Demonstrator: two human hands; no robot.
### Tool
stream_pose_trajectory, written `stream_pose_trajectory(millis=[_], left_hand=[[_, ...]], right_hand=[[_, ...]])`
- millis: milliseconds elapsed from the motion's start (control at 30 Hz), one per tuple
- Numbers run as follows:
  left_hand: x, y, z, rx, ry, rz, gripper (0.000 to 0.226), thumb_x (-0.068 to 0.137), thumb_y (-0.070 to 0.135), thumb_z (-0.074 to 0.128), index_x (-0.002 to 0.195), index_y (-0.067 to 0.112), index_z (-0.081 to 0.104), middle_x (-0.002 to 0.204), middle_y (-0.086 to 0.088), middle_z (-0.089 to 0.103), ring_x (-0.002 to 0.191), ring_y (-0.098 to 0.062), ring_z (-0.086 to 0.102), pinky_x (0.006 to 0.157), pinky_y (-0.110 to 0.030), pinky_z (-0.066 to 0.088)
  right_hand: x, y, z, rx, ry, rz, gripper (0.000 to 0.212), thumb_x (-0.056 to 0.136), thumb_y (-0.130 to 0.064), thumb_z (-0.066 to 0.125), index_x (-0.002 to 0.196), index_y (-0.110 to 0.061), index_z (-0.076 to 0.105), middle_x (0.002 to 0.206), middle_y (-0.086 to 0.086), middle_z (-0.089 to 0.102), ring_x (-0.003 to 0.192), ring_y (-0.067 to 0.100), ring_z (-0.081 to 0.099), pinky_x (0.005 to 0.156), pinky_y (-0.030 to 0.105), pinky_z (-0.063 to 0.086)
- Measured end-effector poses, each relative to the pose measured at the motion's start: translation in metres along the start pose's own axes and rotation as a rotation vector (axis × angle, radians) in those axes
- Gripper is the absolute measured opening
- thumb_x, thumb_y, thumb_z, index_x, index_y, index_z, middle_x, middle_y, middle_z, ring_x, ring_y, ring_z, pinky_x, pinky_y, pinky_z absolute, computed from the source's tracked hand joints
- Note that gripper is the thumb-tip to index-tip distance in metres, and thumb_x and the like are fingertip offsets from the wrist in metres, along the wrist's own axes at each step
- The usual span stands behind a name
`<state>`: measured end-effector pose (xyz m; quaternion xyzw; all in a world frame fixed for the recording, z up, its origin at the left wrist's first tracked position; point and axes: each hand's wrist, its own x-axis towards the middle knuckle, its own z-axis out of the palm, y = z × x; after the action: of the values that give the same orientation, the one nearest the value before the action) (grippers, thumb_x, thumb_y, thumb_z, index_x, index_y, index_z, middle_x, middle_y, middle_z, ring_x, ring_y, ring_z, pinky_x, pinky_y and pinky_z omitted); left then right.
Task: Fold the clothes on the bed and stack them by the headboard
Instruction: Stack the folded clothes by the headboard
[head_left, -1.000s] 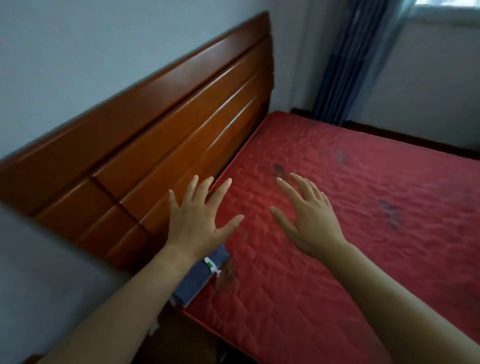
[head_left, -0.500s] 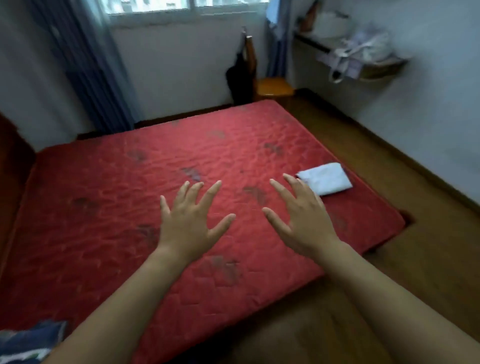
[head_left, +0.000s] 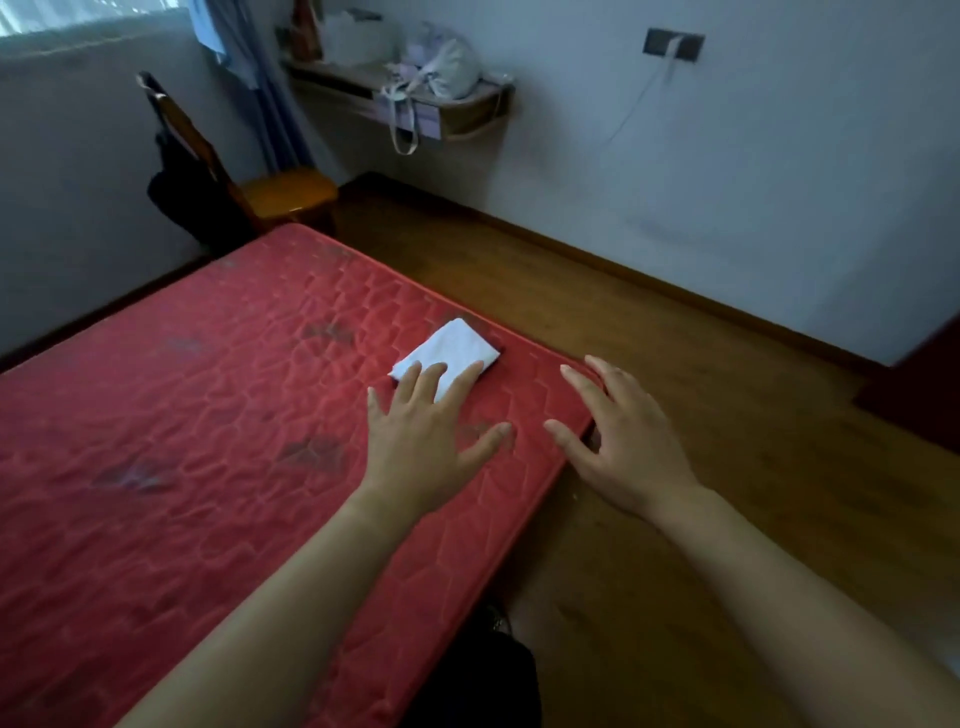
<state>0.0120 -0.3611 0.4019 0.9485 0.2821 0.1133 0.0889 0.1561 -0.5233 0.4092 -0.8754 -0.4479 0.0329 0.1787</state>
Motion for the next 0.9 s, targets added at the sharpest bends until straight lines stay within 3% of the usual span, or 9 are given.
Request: stream_pose_trajectory(millis=[167, 300, 433, 633, 900], left_hand=[[0.114, 0.014, 0.032, -0.059, 0.051, 0.022, 0.076, 0.077, 0.078, 0.022, 0.141, 0.038, 0.029, 0.143, -0.001, 0.040, 0.138, -0.023, 0.027, 0.104, -0.067, 0.021], [0.186, 0.016, 0.047, -0.113, 0.038, -0.045, 0.079, 0.074, 0.082, 0.015, 0.142, 0.042, 0.025, 0.145, 0.003, 0.037, 0.139, -0.021, 0.023, 0.106, -0.064, 0.017], [0.237, 0.000, 0.059, -0.109, 0.038, -0.133, 0.074, 0.075, 0.078, 0.023, 0.140, 0.043, 0.028, 0.143, 0.003, 0.038, 0.139, -0.021, 0.024, 0.106, -0.064, 0.017], [0.295, -0.035, 0.088, -0.057, 0.037, -0.361, 0.069, 0.079, 0.071, 0.033, 0.141, 0.041, 0.029, 0.145, 0.002, 0.038, 0.139, -0.022, 0.024, 0.107, -0.063, 0.019], [0.361, -0.060, 0.155, -0.090, 0.105, -0.803, 0.062, 0.083, 0.064, 0.040, 0.140, 0.040, 0.033, 0.145, 0.002, 0.036, 0.138, -0.017, 0.026, 0.109, -0.057, 0.020]], right_hand=[[0.094, 0.045, -0.008, 0.026, 0.004, 0.021, 0.068, 0.086, -0.068, 0.027, 0.144, -0.033, 0.026, 0.154, -0.001, 0.020, 0.142, 0.017, 0.015, 0.112, 0.050, 0.024], [0.165, 0.070, -0.014, 0.036, -0.025, 0.015, 0.065, 0.087, -0.067, 0.030, 0.145, -0.036, 0.023, 0.155, -0.003, 0.017, 0.142, 0.016, 0.012, 0.112, 0.047, 0.021], [0.230, 0.088, -0.010, 0.040, -0.067, -0.032, 0.067, 0.087, -0.068, 0.028, 0.145, -0.035, 0.022, 0.155, -0.004, 0.017, 0.143, 0.016, 0.012, 0.112, 0.049, 0.024], [0.338, 0.096, 0.026, 0.078, -0.167, -0.222, 0.063, 0.089, -0.061, 0.033, 0.144, -0.030, 0.028, 0.154, -0.001, 0.022, 0.141, 0.016, 0.017, 0.111, 0.047, 0.025], [0.474, 0.111, 0.108, 0.077, -0.353, -0.492, 0.059, 0.089, -0.054, 0.045, 0.142, -0.027, 0.035, 0.151, -0.002, 0.027, 0.139, 0.014, 0.022, 0.108, 0.035, 0.026]])
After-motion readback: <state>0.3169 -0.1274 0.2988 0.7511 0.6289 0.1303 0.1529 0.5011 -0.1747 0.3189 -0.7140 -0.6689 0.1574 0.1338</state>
